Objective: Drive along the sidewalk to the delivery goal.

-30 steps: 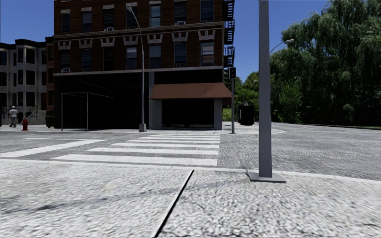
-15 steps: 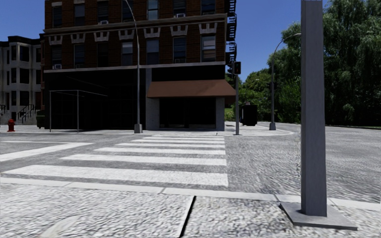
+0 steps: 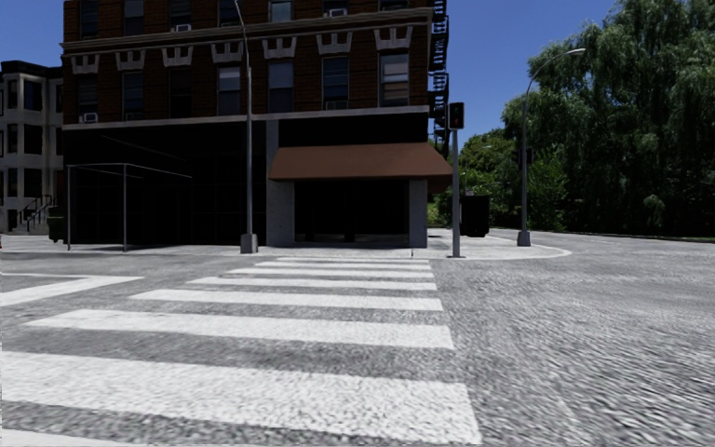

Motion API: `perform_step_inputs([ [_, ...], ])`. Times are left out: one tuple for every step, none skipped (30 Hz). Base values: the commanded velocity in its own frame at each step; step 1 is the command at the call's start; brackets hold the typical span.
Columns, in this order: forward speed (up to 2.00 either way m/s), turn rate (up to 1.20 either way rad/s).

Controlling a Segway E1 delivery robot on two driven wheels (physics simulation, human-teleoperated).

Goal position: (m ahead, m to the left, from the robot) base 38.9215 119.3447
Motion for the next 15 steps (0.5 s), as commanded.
perform_step_inputs([
  [2.00,0.00],
  [2.00,0.00],
  [2.00,0.00],
  [2.00,0.00],
  [2.00,0.00],
  [2.00,0.00],
  [2.00,0.00],
  [1.96,0.00],
  [1.92,0.00],
  [1.82,0.00],
  [1.82,0.00],
  [1.69,0.00],
  [1.62,0.00],
  [1.56,0.00],
  [1.49,0.00],
])
